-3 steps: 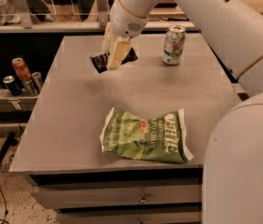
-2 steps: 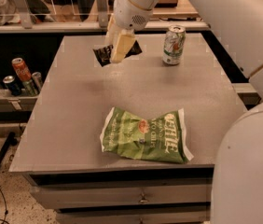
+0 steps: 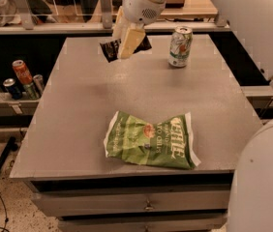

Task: Pick rxbar chocolate

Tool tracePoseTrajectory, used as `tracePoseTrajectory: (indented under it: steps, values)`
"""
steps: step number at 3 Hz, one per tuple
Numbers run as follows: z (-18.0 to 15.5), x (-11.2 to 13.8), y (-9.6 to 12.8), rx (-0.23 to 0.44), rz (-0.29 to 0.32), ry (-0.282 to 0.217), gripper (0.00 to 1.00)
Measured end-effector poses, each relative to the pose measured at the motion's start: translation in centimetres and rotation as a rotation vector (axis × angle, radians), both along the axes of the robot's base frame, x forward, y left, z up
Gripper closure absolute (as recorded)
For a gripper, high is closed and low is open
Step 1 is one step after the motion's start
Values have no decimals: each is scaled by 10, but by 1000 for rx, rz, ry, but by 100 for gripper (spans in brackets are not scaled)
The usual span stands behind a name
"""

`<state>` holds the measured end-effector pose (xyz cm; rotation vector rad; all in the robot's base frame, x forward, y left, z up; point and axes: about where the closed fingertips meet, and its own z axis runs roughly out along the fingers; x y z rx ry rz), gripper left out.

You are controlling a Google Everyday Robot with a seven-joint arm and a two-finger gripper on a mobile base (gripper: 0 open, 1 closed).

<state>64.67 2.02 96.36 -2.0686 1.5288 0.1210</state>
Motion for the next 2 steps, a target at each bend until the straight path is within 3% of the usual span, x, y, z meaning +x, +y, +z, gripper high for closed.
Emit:
tracePoseTrajectory:
  steps: [2]
  values:
    - [0, 1, -3, 24, 12, 5, 100]
